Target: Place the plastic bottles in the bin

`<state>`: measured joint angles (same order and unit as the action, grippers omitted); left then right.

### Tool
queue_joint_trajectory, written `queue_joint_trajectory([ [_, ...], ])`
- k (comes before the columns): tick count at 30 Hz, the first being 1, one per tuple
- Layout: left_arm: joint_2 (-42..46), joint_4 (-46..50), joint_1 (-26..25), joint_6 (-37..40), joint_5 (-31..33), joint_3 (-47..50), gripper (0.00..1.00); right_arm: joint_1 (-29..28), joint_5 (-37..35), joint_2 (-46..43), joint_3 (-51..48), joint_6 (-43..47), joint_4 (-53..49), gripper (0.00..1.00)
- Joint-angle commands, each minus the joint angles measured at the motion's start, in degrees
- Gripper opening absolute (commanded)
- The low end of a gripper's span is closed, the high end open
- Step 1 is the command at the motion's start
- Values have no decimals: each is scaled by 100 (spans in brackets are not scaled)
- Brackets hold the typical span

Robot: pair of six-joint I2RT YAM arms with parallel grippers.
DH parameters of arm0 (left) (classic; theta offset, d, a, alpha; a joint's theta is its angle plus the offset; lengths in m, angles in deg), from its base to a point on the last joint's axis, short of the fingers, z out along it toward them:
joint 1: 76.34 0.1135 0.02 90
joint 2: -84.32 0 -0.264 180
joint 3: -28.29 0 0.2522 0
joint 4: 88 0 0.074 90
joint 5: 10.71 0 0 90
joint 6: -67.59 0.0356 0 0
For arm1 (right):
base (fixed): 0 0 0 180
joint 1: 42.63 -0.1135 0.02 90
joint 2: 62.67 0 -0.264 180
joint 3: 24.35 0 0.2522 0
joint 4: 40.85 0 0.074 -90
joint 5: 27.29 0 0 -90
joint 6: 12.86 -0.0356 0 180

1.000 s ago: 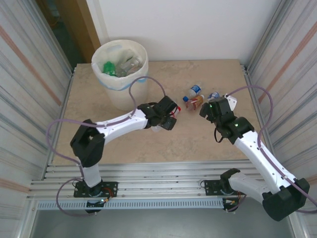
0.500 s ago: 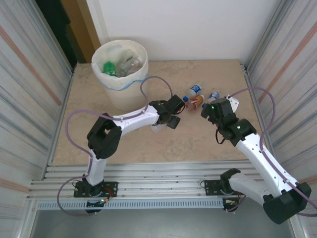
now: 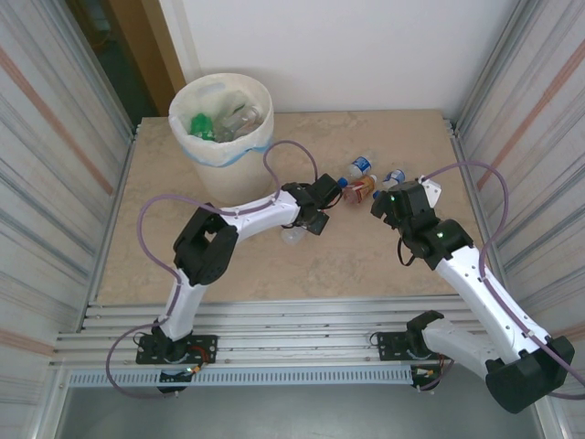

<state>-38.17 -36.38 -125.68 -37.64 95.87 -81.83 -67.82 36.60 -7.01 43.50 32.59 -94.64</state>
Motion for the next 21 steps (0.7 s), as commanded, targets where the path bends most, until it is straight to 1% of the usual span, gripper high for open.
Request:
queue_joint_trajectory([
  [1,-156,177,12,-33,71,-183,63,56,-95,-48,-109,-141,-50,98],
  [16,-581,176,-5,-102,-103,-323,62,67,-39,-3,-137,-135,-7,98],
  [18,-600,177,-22,-112,-116,-322,55,67,-34,6,-121,-132,-5,98],
  [21,-576,186,-56,-126,-107,-305,49,67,-26,-8,-124,-132,-13,98],
])
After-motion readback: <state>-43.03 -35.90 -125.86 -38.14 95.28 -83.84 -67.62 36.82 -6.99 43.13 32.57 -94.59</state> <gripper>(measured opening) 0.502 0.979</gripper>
